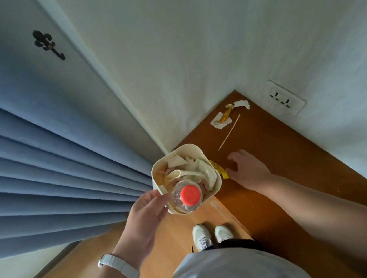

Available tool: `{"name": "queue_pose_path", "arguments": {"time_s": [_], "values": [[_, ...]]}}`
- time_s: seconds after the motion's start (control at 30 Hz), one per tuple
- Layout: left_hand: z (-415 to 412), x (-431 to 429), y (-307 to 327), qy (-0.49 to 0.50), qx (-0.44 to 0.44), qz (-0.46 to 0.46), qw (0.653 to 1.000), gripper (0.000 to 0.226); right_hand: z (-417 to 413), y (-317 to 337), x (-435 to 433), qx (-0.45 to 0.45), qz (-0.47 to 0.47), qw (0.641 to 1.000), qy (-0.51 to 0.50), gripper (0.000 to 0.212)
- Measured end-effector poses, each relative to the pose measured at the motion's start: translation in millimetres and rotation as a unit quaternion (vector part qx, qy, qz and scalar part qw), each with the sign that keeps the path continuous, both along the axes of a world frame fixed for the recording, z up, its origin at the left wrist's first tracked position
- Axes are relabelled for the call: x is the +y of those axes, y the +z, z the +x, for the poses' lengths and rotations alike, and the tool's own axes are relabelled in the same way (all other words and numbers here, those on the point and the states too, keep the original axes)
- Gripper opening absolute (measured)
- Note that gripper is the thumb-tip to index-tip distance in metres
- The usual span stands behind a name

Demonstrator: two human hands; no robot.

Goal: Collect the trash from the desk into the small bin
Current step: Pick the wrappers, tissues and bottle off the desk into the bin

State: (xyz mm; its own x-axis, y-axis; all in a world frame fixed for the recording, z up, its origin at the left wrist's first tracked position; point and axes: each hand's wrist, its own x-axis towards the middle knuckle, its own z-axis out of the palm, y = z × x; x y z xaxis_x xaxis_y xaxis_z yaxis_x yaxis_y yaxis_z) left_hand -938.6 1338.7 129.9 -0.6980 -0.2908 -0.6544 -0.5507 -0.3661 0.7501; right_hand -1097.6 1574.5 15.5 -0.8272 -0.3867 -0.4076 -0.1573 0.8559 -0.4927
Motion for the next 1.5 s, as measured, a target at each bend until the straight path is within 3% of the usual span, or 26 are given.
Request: {"name": "queue_pose_path", "arguments": {"time_s": [0.2, 0.3, 0.43, 0.53, 0.7, 0.9, 1.2, 1.4, 1.5], "values": [[3.2, -0.7, -2.4, 0.01, -0.018, -0.013, 1.0, 0.012, 1.8, -22.3, -23.0, 0.019, 0.029, 0.999, 0.003, 0.054], [4.2, 0.5, -3.2, 0.024, -0.021, -0.015, 0.999, 0.002, 1.1, -27.3, -34.6, 0.029, 0.046, 0.998, 0.033, 0.042], [4.0, 0.0, 1.4, 0.025, -0.015, -0.009, 1.0, 0.019, 1.1, -29.3, -36.9, 0.028, 0.037, 0.998, 0.041, 0.031], [5.7, -2.9, 0.8, 0.028, -0.013, -0.007, 0.999, 0.015, -1.5, -25.0, -30.7, 0.037, 0.014, 0.999, 0.028, 0.023], [3.5, -6.2, -0.5, 0.022, -0.007, -0.013, 1.0, 0.004, -4.9, -3.0, -15.4, 0.063, -0.05, 0.997, 0.01, 0.009], [-1.3, -3.6, 5.7, 0.003, 0.011, -0.003, 1.0, 0.014, -2.4, 42.9, -5.4, 0.123, -0.106, 0.987, -0.008, 0.006], [-6.4, -14.3, 9.3, -0.023, 0.035, 0.018, 0.999, 0.011, 7.8, 122.9, -28.6, 0.258, -0.213, 0.942, 0.036, 0.009], [-3.9, -21.3, 11.9, -0.042, 0.052, 0.031, 0.997, 0.015, 15.5, 137.3, -58.7, 0.219, -0.228, 0.944, 0.096, 0.009], [-0.4, -28.0, 8.3, -0.045, 0.058, 0.039, 0.997, 0.038, 19.4, 137.7, -73.4, 0.202, -0.227, 0.945, 0.121, 0.008]]}}
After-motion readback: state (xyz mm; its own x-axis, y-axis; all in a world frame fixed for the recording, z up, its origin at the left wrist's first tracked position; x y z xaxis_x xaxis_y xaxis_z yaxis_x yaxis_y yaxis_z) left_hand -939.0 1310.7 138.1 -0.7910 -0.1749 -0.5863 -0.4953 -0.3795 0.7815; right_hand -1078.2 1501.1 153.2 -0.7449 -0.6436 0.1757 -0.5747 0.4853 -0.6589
